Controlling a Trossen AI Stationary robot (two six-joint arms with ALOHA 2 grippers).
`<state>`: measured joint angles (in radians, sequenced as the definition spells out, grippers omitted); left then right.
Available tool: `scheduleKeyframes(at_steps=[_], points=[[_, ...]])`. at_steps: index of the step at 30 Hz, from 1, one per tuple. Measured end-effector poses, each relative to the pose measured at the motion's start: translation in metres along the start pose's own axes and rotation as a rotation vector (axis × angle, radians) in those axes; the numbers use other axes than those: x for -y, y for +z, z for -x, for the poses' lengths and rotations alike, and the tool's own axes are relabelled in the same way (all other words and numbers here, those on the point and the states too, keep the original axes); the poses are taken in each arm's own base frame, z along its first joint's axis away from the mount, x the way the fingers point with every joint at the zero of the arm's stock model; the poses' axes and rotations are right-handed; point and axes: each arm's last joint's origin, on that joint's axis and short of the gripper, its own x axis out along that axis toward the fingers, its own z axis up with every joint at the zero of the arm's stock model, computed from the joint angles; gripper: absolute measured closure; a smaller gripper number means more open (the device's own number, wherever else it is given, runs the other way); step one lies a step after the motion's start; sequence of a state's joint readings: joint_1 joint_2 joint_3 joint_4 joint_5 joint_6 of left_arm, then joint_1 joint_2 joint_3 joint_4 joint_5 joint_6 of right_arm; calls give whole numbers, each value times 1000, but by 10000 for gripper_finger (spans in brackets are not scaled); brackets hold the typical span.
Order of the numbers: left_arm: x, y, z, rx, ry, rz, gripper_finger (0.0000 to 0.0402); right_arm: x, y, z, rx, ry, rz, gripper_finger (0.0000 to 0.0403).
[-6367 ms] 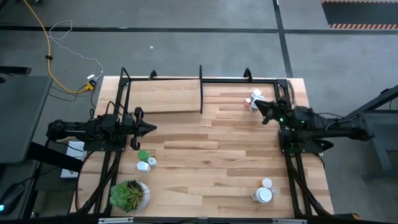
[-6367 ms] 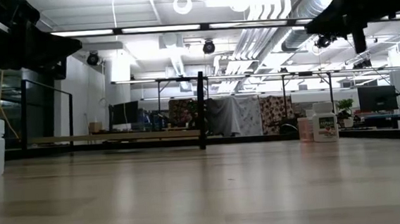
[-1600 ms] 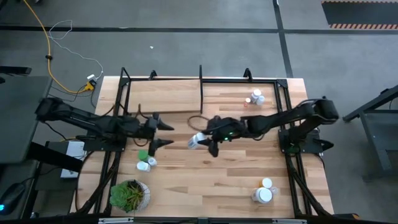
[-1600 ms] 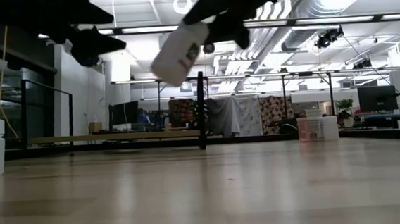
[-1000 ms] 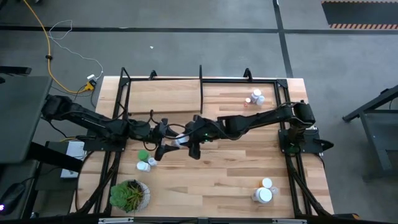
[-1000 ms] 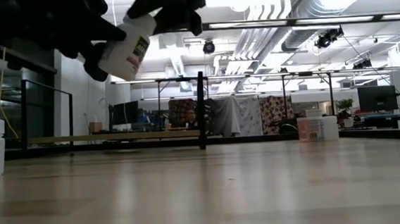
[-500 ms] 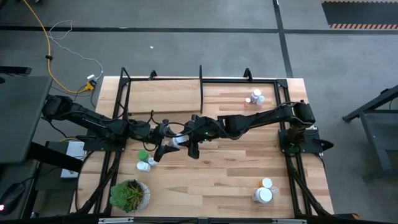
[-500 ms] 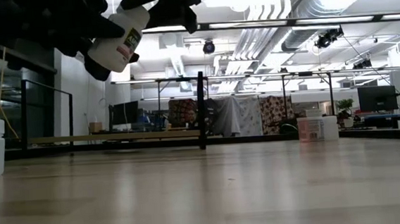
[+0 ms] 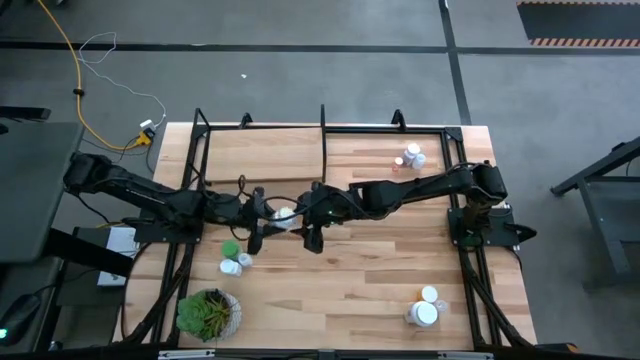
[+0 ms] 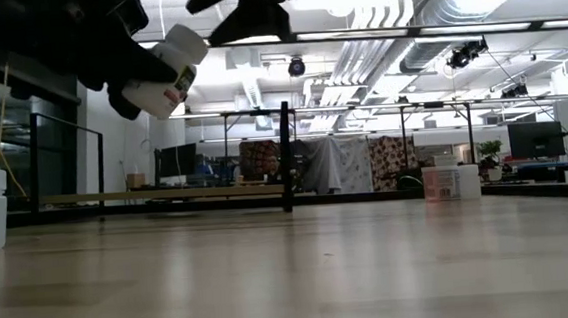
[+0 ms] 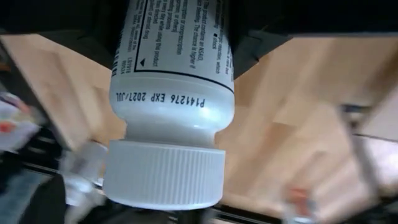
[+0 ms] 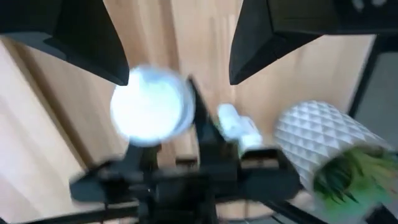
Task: Pick and place medicine bottles onto shelf by color
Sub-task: Put the top medium white pill bottle on the shelf
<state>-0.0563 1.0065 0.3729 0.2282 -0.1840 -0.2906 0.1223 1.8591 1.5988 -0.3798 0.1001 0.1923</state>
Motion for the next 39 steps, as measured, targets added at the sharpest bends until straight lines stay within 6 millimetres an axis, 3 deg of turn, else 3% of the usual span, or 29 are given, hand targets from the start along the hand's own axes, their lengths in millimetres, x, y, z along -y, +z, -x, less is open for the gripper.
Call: scheduleKeyframes(at_steps=[5, 10, 18, 24, 32, 39], points=[[-7, 3, 22, 38, 191, 41, 236, 3, -15, 4, -156, -155, 33, 132], [-12, 2, 41, 141, 503, 100, 237, 6, -48, 7, -306, -362, 26, 131], [-11, -6, 39, 236, 757, 120, 238, 17, -106, 37, -273, -435, -133, 130], [-25, 2, 14, 244, 843, 128, 238, 24, -126, 60, 5, -330, -252, 130], [-66, 28, -32, 204, 906, 175, 238, 25, -118, 80, 346, -228, -216, 130], [-99, 26, -68, 323, 871, 235, 235, 24, -110, 83, 450, -211, -182, 130]])
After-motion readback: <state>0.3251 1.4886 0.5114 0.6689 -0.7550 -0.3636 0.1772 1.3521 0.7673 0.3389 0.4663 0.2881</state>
